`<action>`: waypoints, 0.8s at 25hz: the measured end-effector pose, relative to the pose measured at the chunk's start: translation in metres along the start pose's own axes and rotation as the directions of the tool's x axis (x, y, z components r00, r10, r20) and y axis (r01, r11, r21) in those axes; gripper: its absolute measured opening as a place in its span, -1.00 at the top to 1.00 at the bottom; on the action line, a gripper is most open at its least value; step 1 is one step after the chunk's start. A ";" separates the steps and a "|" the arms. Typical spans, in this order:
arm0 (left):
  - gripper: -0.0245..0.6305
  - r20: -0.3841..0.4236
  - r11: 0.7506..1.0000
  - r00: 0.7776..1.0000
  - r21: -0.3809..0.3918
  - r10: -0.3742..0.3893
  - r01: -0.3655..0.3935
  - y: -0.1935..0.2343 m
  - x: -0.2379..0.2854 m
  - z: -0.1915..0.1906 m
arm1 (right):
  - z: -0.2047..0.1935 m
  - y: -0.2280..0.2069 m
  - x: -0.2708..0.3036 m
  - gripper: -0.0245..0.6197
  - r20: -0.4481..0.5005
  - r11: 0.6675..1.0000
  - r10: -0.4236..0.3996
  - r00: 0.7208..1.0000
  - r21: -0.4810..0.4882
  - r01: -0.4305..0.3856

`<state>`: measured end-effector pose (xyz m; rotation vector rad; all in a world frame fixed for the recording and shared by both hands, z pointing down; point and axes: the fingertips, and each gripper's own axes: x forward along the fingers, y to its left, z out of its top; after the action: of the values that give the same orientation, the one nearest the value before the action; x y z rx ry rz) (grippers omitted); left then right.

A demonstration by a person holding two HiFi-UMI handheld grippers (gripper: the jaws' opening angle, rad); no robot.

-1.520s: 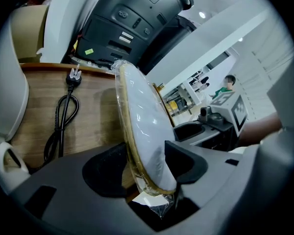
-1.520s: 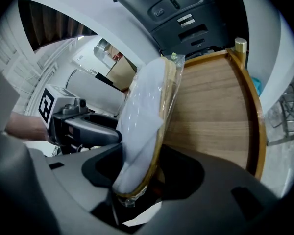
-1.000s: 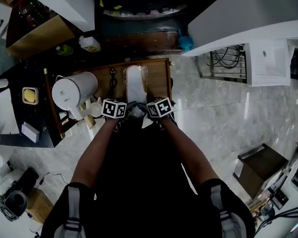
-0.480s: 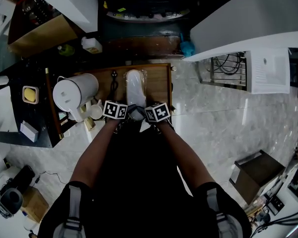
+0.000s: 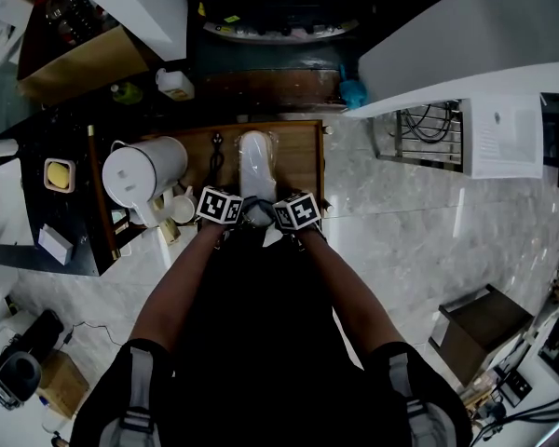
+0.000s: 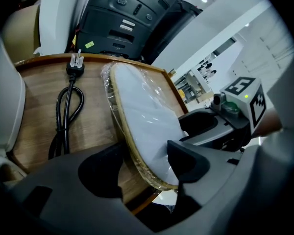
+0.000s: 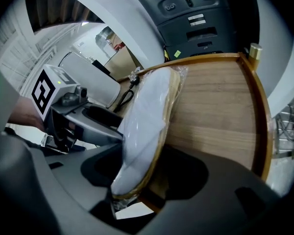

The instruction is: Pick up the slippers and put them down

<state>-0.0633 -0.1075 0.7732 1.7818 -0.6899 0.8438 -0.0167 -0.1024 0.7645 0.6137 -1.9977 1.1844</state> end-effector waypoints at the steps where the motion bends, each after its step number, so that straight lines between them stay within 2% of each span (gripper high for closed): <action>1: 0.06 0.001 1.000 1.000 0.007 -0.002 0.002 0.000 -0.001 0.000 | 0.002 0.002 -0.002 0.15 0.008 1.000 -0.007 1.000 -0.013 0.007; 6: 0.06 0.021 1.000 1.000 0.004 -0.003 0.003 0.001 -0.007 0.002 | 0.006 -0.004 -0.012 0.06 0.041 0.993 -0.076 0.996 -0.084 0.079; 12: 0.06 0.041 1.000 0.999 0.001 0.014 -0.014 0.004 -0.017 0.001 | 0.007 -0.006 -0.021 0.06 0.064 0.992 -0.071 0.995 -0.096 0.077; 20: 0.07 0.178 1.000 0.984 0.011 -0.002 0.000 -0.010 -0.040 0.026 | 0.016 0.002 -0.040 0.06 0.125 0.992 -0.057 0.990 -0.103 0.070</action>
<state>-0.0738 -0.1255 0.7293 1.8830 -0.8006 0.6940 0.0012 -0.1143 0.7273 0.7044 -2.1129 1.0154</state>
